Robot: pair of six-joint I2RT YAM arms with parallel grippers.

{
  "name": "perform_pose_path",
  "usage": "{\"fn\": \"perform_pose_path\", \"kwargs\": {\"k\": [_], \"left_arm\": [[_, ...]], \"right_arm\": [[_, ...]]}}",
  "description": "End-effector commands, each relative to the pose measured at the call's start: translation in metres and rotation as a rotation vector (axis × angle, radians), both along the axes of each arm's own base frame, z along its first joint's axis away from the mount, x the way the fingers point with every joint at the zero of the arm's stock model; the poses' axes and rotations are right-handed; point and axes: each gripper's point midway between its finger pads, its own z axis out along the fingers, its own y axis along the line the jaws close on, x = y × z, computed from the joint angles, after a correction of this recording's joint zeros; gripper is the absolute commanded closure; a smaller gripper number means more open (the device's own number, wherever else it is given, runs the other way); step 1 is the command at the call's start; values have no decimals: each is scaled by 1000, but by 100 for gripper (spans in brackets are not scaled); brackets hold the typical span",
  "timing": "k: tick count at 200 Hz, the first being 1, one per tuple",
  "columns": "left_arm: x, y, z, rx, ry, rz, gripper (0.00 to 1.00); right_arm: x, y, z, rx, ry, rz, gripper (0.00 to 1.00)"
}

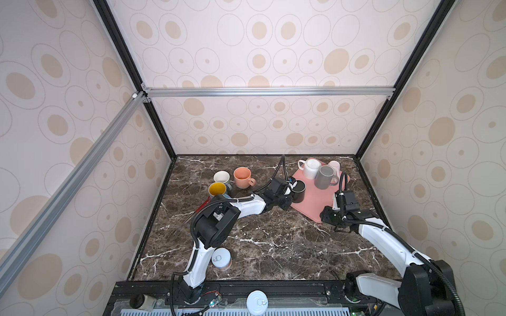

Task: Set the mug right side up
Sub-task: 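Lift the dark mug off the tray with the left gripper while the right gripper approaches, then grasp the raised dark mug with the right gripper beside the left gripper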

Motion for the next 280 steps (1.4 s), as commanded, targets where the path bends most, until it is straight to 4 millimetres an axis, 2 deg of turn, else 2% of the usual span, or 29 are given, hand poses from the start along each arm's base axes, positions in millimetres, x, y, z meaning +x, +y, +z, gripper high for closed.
{"fn": "perform_pose_path", "kwargs": {"k": [1, 7, 33, 52, 70, 93, 117, 124, 155, 180, 185, 209, 252, 280], "left_arm": [[8, -5, 18, -21, -30, 9, 97], [8, -5, 19, -20, -34, 9, 100], [7, -4, 31, -39, -61, 5, 100], [5, -5, 49, -76, -84, 3, 100], [4, -4, 74, -131, -118, 4, 100], [1, 0, 110, -204, -169, 9, 100], [-2, 13, 142, -276, -208, 20, 100], [-3, 16, 158, -318, -238, 18, 100], [-15, 43, 207, -486, -295, 18, 100], [-27, 78, 248, -683, -339, 17, 100], [-32, 85, 261, -734, -357, 8, 100], [-54, 117, 296, -930, -390, -49, 100], [-89, 156, 336, -1121, -435, -136, 100], [-113, 168, 354, -1186, -441, -215, 100]], "right_arm": [[-4, -2, 0, -10, 4, 2, 56], [-5, -2, 0, -10, 4, 2, 56], [-5, -1, 1, 0, -2, -3, 56], [-5, 1, 5, 18, -20, -7, 56], [-4, 4, 11, 44, -45, -6, 56], [-1, 20, 25, 121, -100, 57, 55], [0, 31, 40, 180, -148, 91, 56], [0, 35, 46, 205, -168, 103, 56], [3, 63, 82, 359, -305, 181, 57], [0, 90, 119, 445, -438, 273, 57], [0, 96, 127, 462, -471, 292, 57], [-7, 123, 162, 539, -598, 382, 57], [-2, 165, 203, 741, -699, 484, 59], [-6, 202, 226, 811, -725, 597, 56]]}}
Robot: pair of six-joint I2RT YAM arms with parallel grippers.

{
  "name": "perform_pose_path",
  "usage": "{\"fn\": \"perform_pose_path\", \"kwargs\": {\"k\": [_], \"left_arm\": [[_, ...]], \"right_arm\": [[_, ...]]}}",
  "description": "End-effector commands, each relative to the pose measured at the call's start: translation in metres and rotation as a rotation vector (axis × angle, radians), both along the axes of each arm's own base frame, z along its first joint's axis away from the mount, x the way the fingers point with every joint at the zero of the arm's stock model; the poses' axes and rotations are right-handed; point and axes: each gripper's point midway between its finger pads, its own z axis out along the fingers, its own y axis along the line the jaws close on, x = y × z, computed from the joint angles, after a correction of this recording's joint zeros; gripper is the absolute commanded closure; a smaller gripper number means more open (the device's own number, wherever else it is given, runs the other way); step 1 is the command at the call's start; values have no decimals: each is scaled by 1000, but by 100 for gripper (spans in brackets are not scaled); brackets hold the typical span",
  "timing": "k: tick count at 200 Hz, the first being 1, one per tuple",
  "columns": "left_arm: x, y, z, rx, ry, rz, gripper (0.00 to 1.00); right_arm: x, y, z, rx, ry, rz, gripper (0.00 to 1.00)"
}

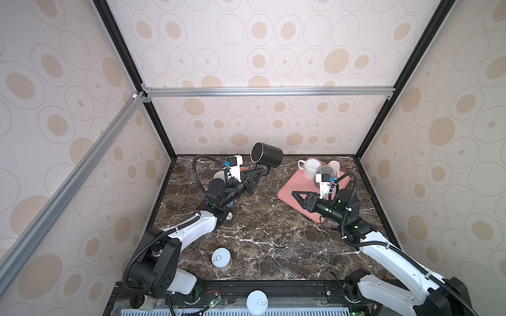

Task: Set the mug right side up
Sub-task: 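Grasp the raised dark mug with the right gripper beside the left gripper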

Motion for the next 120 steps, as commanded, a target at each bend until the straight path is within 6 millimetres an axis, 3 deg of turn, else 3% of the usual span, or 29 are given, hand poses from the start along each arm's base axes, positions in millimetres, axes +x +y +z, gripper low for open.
{"fn": "perform_pose_path", "kwargs": {"k": [1, 23, 55, 93, 120], "left_arm": [[-58, 18, 89, -191, -273, -132, 100], [-75, 22, 101, -225, -302, -192, 100], [-88, 30, 110, -253, -312, -215, 100], [-92, 35, 105, -273, -282, -214, 100], [-89, 39, 96, -280, -249, -189, 100]], "right_arm": [[-8, 32, 52, 122, -126, 120, 56], [-16, 60, 76, 174, -174, 218, 52], [-26, 81, 105, 251, -258, 303, 51], [-40, 99, 118, 274, -320, 385, 59], [-42, 104, 124, 305, -335, 404, 58]]}}
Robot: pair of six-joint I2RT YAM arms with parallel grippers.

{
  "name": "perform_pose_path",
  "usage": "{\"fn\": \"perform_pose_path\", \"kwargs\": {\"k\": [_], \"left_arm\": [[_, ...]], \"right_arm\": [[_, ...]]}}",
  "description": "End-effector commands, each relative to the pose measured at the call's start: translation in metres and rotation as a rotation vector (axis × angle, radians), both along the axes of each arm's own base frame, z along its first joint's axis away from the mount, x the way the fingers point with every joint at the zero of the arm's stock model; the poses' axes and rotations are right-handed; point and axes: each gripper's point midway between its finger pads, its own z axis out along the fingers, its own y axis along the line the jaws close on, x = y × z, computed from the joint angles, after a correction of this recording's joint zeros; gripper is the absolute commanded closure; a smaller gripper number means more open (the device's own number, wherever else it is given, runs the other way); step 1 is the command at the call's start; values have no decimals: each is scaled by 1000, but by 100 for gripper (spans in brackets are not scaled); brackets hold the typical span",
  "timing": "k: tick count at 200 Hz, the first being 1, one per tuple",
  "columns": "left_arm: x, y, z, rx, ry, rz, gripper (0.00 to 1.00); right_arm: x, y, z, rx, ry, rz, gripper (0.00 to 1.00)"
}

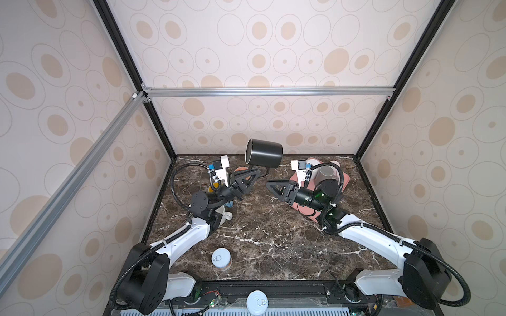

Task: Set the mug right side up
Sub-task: 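Grasp the raised dark mug with the right gripper beside the left gripper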

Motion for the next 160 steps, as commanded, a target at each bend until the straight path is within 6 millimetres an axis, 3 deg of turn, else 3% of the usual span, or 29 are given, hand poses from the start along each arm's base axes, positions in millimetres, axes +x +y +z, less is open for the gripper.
{"fn": "perform_pose_path", "kwargs": {"k": [1, 26, 95, 160], "left_arm": [[-20, 18, 31, -93, -104, 14, 100], [-23, 19, 33, -98, -114, -2, 100], [-27, 18, 40, -114, -126, -40, 100], [-30, 19, 36, -162, -106, -101, 100]], "right_arm": [[-10, 4, 26, 74, -71, 45, 57], [-8, 5, 32, 85, -73, 46, 52], [7, 8, 46, 142, -67, 13, 52], [18, 18, 46, 180, -24, 47, 60]]}}
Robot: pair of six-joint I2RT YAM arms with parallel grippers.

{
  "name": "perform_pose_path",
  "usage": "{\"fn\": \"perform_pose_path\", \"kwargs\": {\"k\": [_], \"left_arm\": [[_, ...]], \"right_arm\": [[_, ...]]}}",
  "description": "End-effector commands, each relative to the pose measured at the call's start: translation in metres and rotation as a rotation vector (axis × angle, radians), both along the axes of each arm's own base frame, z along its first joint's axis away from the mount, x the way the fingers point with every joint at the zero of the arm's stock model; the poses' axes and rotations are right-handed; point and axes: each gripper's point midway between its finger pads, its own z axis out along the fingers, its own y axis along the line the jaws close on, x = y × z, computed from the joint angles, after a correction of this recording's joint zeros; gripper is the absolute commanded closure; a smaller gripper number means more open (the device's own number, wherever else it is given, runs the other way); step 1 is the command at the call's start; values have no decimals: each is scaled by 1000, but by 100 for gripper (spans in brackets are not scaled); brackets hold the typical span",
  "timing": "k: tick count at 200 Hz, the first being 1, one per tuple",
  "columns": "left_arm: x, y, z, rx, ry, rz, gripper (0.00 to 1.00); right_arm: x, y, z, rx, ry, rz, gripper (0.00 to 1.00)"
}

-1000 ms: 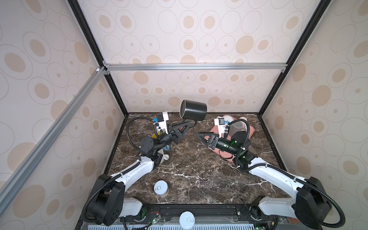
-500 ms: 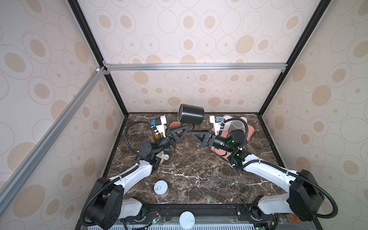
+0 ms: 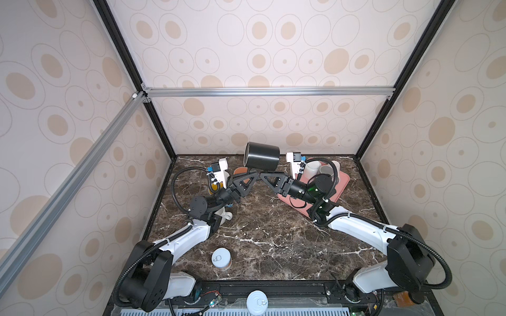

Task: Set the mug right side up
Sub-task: 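Grasp the raised dark mug with the right gripper beside the left gripper, then turn the dark mug upright with the right gripper and lower it near the other mugs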

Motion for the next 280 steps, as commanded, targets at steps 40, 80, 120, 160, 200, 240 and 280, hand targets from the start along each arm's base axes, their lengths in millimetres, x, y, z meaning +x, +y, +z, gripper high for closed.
{"fn": "perform_pose_path", "kwargs": {"k": [40, 80, 120, 160, 200, 240, 280], "left_arm": [[-26, 9, 33, -98, -126, -75, 100], [-21, 2, 21, -53, -86, -102, 100], [-8, -9, -2, 65, -27, -65, 97], [-5, -11, -18, 200, -29, 13, 70], [-6, -4, -30, 324, -55, 108, 54], [-1, 7, -47, 435, -53, 216, 53], [0, 16, -57, 496, -49, 283, 53]], "right_arm": [[-4, 3, 23, 78, -20, 49, 61], [-1, 6, 20, 88, -7, 57, 89], [5, 2, 18, 100, -3, 11, 100], [8, -1, 17, 54, -41, -42, 100], [13, -10, 8, -55, -67, -150, 100], [29, -27, -13, -292, -68, -327, 100], [38, -40, -24, -405, -101, -434, 100]]}}
